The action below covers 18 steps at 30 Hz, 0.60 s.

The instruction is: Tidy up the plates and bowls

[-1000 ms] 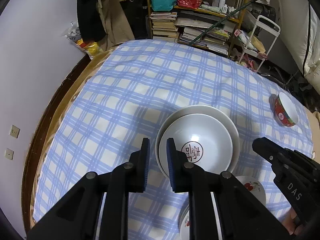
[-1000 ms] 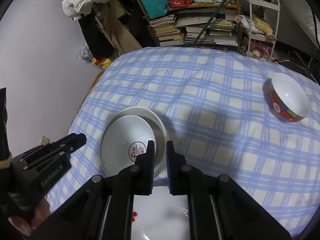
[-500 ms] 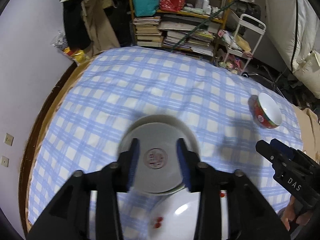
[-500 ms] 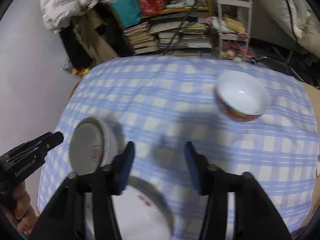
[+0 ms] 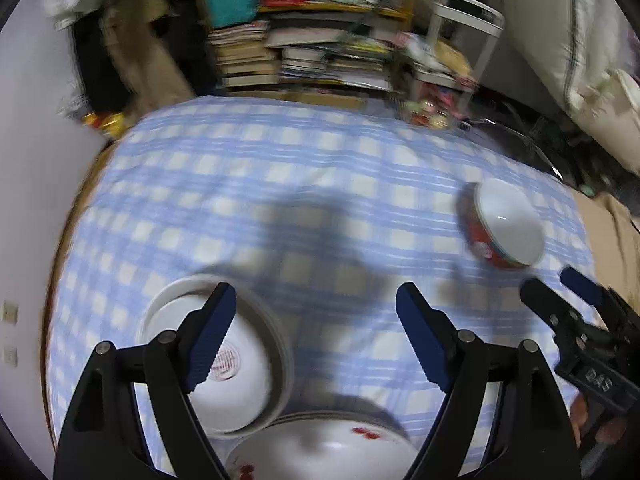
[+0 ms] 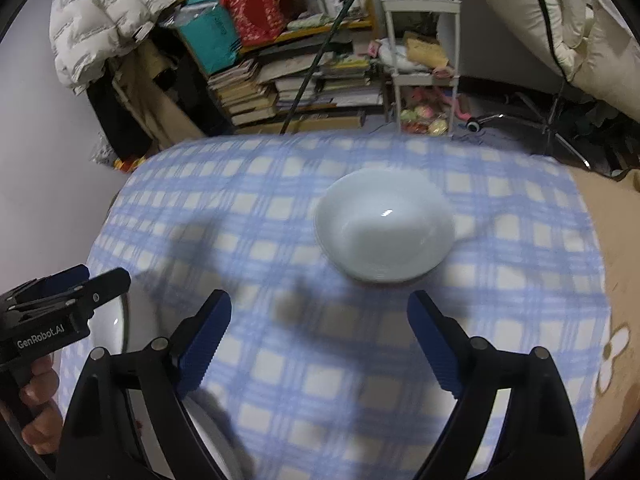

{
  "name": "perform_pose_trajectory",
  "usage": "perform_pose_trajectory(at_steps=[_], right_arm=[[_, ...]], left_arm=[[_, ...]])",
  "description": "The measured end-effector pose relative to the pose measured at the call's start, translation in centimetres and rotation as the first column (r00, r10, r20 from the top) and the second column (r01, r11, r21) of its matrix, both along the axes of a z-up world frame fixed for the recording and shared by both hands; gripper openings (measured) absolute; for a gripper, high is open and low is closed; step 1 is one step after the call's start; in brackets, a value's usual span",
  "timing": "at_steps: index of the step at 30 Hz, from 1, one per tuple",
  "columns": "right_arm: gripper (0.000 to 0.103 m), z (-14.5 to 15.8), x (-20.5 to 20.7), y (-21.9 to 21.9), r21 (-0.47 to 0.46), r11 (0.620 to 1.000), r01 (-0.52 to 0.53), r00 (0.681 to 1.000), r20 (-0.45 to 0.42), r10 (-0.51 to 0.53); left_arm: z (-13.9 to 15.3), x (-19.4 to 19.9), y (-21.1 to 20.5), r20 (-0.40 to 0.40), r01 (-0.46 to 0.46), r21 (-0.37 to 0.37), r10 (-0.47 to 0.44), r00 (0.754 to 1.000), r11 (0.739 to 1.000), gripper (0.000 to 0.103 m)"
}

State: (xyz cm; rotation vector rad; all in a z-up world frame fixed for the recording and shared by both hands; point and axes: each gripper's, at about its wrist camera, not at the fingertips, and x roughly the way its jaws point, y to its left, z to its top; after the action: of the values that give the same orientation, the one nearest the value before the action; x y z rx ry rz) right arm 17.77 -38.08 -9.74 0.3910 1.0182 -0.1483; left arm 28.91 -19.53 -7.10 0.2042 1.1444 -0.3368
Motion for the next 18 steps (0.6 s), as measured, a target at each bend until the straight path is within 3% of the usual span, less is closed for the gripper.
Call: perform_pose_trajectory(at_steps=[4,8,14,18], right_arm=[[0.094,0.2,0.0,-2.4,-0.015,0.999,0.037,0.999,0.039,-0.036],[0.094,-0.5,0.7,-4.0,-0.053,0.997,0.056,0.998,0.006,-0.055],[0.094,-1.7,1.1,-6.0,-0.046,0.992,0.114,0.993,-0.037,-0.116],[0.089,-2.9,1.4,-6.9,-0.005,0.991,0.136,0.988,-0.070,-0.136]], left_arm=[[0.5,0.6,-2.5,0.038,0.007,-0.015,-0.007,0.999,1.000,0.081],[0.2,1.7,-4.9,-0.003,0.012,-0.071,-0.012,1.000,0.997,0.081],[-1.2,2.8,-8.4,0.014,0.076,-0.048,-0.075,0.997,0.996,0.081],[-2.1,4.1,-9.0,-0.038,0.039,-0.124,-0.044,0.998,0.992,0.081]])
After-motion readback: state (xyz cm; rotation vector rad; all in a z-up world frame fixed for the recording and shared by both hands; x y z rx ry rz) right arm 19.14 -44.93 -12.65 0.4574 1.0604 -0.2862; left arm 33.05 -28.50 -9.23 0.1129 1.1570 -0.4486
